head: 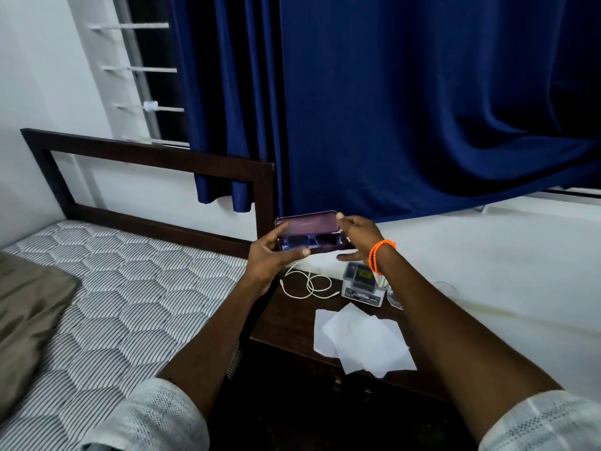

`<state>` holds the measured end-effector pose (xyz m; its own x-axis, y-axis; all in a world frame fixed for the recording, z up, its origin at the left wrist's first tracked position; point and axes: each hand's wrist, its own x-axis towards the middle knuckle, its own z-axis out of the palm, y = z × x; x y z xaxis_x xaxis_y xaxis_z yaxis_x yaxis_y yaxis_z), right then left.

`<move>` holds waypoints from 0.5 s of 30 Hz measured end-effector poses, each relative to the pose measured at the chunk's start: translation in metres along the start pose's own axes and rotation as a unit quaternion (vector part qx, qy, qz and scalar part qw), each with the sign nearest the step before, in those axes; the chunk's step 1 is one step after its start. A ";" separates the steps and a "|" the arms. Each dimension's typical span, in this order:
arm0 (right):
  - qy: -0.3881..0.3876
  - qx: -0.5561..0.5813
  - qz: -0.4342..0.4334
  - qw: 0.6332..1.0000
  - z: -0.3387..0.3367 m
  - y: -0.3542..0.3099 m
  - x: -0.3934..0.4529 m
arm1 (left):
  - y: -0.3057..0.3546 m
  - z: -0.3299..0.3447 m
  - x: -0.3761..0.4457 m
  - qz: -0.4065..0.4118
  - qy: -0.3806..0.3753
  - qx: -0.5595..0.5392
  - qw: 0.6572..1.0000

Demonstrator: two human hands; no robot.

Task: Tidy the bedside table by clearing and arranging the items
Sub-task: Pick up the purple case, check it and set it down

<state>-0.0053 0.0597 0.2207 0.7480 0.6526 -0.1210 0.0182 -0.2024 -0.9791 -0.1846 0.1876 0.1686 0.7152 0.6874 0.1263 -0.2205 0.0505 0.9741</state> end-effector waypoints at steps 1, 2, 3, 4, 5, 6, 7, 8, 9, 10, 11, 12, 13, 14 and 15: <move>-0.025 0.030 0.019 0.999 0.000 0.001 -0.002 | 0.000 0.000 0.000 -0.003 -0.001 -0.001 1.000; -0.042 0.054 0.030 0.997 0.000 0.002 -0.003 | 0.000 0.000 0.000 -0.002 -0.001 0.000 1.000; -0.052 0.077 0.037 0.995 0.001 0.003 -0.003 | 0.000 0.000 0.000 0.000 -0.001 0.003 1.000; -0.060 0.095 0.044 0.993 0.002 0.003 -0.003 | 0.000 0.000 0.000 0.003 0.000 0.010 1.000; -0.066 0.109 0.049 0.991 0.003 0.002 -0.005 | -0.001 -0.001 -0.001 0.007 0.001 0.017 1.000; -0.069 0.119 0.054 0.989 0.003 0.001 -0.006 | -0.002 -0.002 0.000 0.010 0.000 0.018 1.000; -0.071 0.127 0.057 0.988 0.003 -0.001 -0.007 | -0.003 -0.003 0.000 0.011 0.000 0.016 1.000; -0.074 0.135 0.060 0.986 0.003 -0.001 -0.008 | -0.003 -0.003 0.000 0.010 0.000 0.011 1.000; -0.078 0.145 0.063 0.984 0.002 -0.002 -0.008 | -0.003 -0.004 0.000 0.010 -0.001 0.006 1.000; -0.082 0.154 0.066 0.982 0.002 -0.002 -0.009 | -0.003 -0.005 0.001 0.013 -0.003 0.001 1.000; -0.085 0.163 0.069 0.981 0.002 -0.003 -0.010 | -0.003 -0.005 0.001 0.014 -0.006 -0.003 1.000; -0.086 0.171 0.072 0.979 0.002 -0.002 -0.010 | -0.003 -0.004 0.000 0.010 -0.006 -0.012 1.000; -0.085 0.179 0.075 0.977 0.003 -0.001 -0.010 | -0.001 -0.003 -0.001 0.009 -0.007 -0.024 1.000; -0.082 0.185 0.078 0.976 0.003 -0.001 -0.010 | 0.001 -0.002 -0.003 0.008 -0.005 -0.040 0.999; -0.077 0.190 0.081 0.975 0.004 0.000 -0.011 | 0.003 -0.001 -0.005 0.008 -0.002 -0.056 0.998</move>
<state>-0.0157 0.0555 0.2214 0.6107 0.7430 -0.2740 -0.3621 -0.0457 -0.9310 -0.1897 0.1853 0.1710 0.7131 0.6865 0.1425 -0.3052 0.1209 0.9446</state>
